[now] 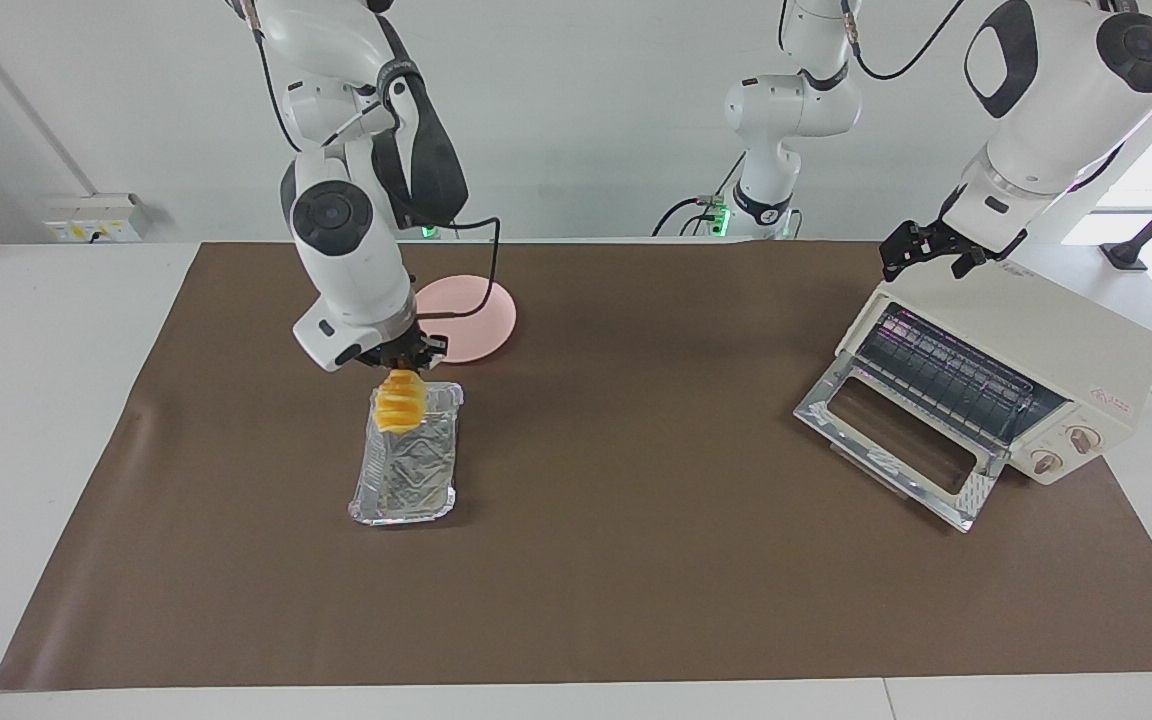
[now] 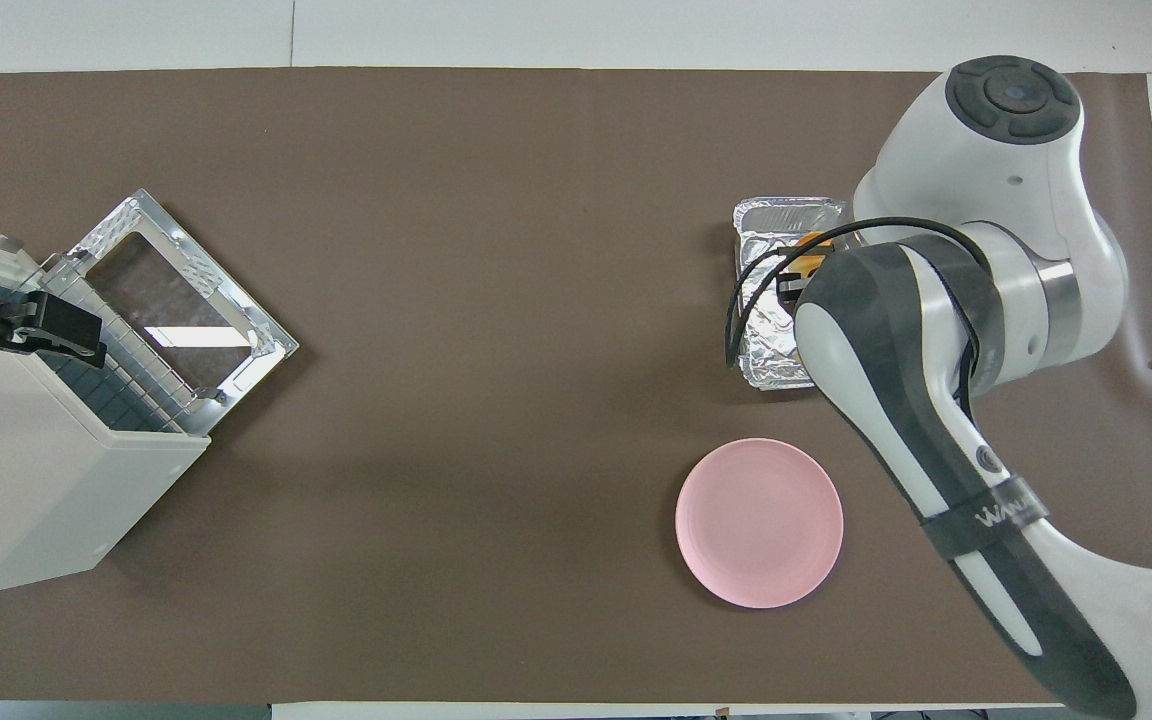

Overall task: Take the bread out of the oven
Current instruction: 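Carry the bread slices to the pink plate with the right gripper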

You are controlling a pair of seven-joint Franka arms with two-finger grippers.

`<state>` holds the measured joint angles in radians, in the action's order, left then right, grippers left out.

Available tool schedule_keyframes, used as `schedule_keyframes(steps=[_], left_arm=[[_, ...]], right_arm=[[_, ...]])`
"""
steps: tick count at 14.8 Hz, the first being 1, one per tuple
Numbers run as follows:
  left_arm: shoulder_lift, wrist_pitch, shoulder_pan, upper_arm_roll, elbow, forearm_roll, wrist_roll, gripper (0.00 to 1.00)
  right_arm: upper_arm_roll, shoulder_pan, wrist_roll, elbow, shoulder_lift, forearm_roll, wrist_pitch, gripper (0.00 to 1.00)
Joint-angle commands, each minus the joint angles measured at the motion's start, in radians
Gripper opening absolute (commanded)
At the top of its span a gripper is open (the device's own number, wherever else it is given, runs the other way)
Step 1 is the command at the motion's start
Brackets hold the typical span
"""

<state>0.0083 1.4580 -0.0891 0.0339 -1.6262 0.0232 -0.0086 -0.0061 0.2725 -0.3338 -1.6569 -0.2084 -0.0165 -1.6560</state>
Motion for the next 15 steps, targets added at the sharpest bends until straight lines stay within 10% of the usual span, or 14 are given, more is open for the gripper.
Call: schedule_keyframes(steps=[1, 7, 15], left_arm=[[-0.025, 0.015, 0.009, -0.006, -0.024, -0.005, 0.002, 1.00], [-0.027, 0.015, 0.009, -0.006, -0.024, -0.005, 0.002, 1.00], [-0.027, 0.015, 0.009, -0.006, -0.024, -0.005, 0.002, 1.00]], right_arm=[[0.008, 0.071, -0.118, -0.154, 0.159, -0.008, 0.013, 0.20], [0.006, 0.154, -0.171, -0.663, 0.510, -0.010, -0.256, 0.20], [0.006, 0.154, -0.134, -0.840, 0.506, -0.010, -0.508, 0.20]])
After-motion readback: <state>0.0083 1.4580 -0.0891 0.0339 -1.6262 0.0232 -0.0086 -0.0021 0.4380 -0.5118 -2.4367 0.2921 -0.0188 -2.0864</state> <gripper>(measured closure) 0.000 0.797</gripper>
